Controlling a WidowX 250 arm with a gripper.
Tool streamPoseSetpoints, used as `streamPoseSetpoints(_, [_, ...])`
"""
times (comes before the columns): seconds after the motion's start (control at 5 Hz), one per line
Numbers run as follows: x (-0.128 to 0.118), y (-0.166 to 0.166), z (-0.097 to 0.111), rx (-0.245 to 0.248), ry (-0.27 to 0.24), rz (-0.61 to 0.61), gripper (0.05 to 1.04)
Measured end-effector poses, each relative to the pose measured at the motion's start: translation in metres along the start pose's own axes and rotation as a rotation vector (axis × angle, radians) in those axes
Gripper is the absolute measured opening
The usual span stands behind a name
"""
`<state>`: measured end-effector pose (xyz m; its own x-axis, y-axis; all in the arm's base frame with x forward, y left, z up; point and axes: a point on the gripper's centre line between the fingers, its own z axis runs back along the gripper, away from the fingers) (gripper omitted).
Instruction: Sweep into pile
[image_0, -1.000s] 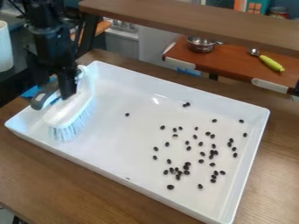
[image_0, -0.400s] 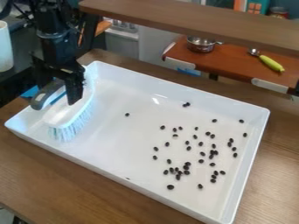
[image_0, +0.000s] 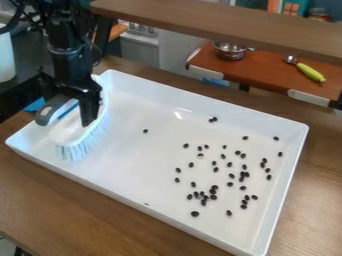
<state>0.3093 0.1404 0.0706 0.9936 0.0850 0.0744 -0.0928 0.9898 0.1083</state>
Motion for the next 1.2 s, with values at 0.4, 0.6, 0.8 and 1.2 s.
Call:
streamPoseSetpoints(0.4, [-0.001, 0.001, -0.005, 0.037, 0.0, 0.008, 1.001])
streamPoseSetpoints(0.6, [-0.001, 0.001, -0.007, 0.04, 0.007, 0.002, 0.967])
streamPoseSetpoints(0.8, [-0.001, -0.001, -0.009, 0.022, 0.018, -0.007, 0.736])
streamPoseSetpoints(1.2, [-0.007, -0.014, -0.006, -0.033, 0.043, -0.035, 0.499])
